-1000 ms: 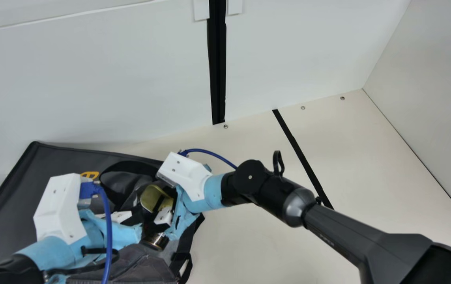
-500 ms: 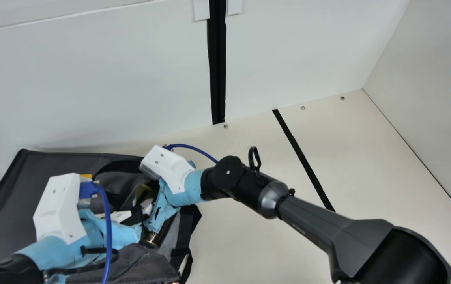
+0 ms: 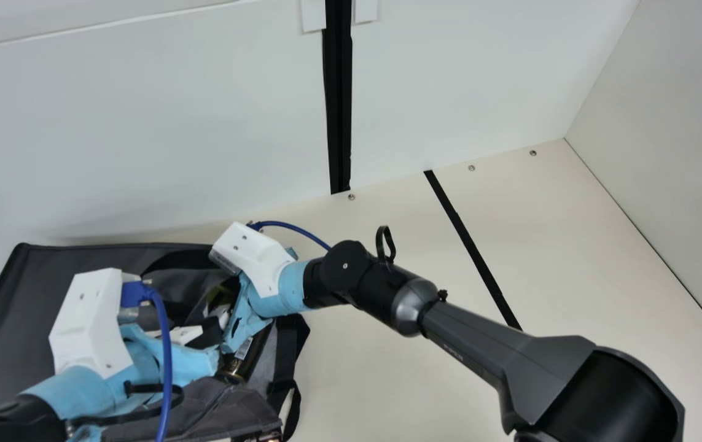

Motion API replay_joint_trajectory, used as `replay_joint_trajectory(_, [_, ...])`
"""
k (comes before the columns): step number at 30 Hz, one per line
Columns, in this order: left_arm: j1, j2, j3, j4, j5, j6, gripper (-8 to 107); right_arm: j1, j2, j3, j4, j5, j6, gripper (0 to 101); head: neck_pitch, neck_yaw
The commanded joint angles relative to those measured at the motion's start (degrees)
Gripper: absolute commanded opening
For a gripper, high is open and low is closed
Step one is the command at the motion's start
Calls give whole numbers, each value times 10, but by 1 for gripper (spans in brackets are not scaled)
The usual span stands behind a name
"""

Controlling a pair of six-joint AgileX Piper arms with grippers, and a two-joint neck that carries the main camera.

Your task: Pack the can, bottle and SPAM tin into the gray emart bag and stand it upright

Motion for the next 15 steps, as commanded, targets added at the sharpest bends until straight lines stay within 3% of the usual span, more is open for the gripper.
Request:
replay_joint_trajectory(1, [0, 0, 0, 0, 0, 0, -8, -1, -1, -1, 1, -2, 1, 40, -13, 0])
replay_joint_trajectory(15, [0, 0, 0, 0, 0, 0, -8, -6, -10, 3, 0, 7, -5, 87, -13, 0])
